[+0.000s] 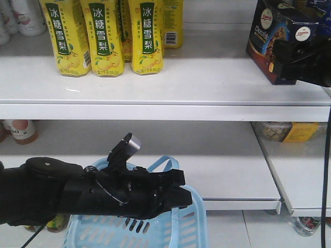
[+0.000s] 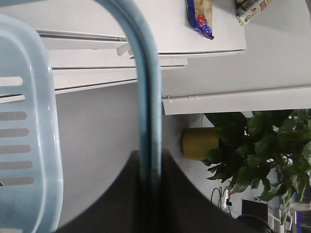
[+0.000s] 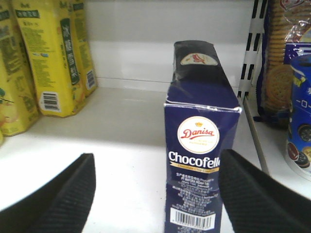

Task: Left arm holds basket, right arm returns cookies
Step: 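Open the right gripper and withdraw it from the placed box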

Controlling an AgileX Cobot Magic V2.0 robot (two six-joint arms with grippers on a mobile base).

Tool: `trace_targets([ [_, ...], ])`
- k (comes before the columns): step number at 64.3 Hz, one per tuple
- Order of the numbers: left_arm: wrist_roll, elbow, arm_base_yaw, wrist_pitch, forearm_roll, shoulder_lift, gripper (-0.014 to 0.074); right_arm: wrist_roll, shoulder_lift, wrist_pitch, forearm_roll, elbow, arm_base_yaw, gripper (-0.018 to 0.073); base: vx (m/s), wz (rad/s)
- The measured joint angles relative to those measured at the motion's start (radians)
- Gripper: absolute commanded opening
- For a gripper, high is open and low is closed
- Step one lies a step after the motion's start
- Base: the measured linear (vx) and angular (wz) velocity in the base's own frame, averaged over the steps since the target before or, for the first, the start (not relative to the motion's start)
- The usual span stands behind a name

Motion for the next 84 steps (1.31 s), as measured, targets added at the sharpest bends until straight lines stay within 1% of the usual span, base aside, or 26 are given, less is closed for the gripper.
trace_targets([
  [11,0.000,0.000,0.000,0.000,0.000,0.000,-0.0006,-0.003,-0.069,0.071,-0.005,0.000,0.000,0.0511,0.00,0.00],
  [18,0.000,0.000,0.000,0.000,0.000,0.000,-0.0006,-0.003,-0.115,0.120,-0.027,0.000,0.000,0.0500,0.00,0.00],
  [28,0.000,0.000,0.000,0.000,0.000,0.000,-0.0006,-0.003,-0.198,0.140,-0.065,0.041,0.000,0.0484,0.00,0.00],
  [41,0.000,0.000,0.000,0.000,0.000,0.000,-0.0006,-0.005,-0.335,0.138,-0.079,0.177,0.000,0.0482,0.00,0.00],
  [53,0.000,0.000,0.000,0.000,0.000,0.000,-0.0006,-0.007,-0.472,0.139,-0.127,0.310,0.000,0.0482,0.00,0.00],
  [68,0.000,0.000,0.000,0.000,0.000,0.000,-0.0006,-0.006,-0.681,0.175,-0.134,0.473,0.000,0.0482,0.00,0.00],
  [84,0.000,0.000,0.000,0.000,0.000,0.000,-0.0006,0.057,-0.946,0.227,-0.135,0.607,0.000,0.0482,0.00,0.00],
])
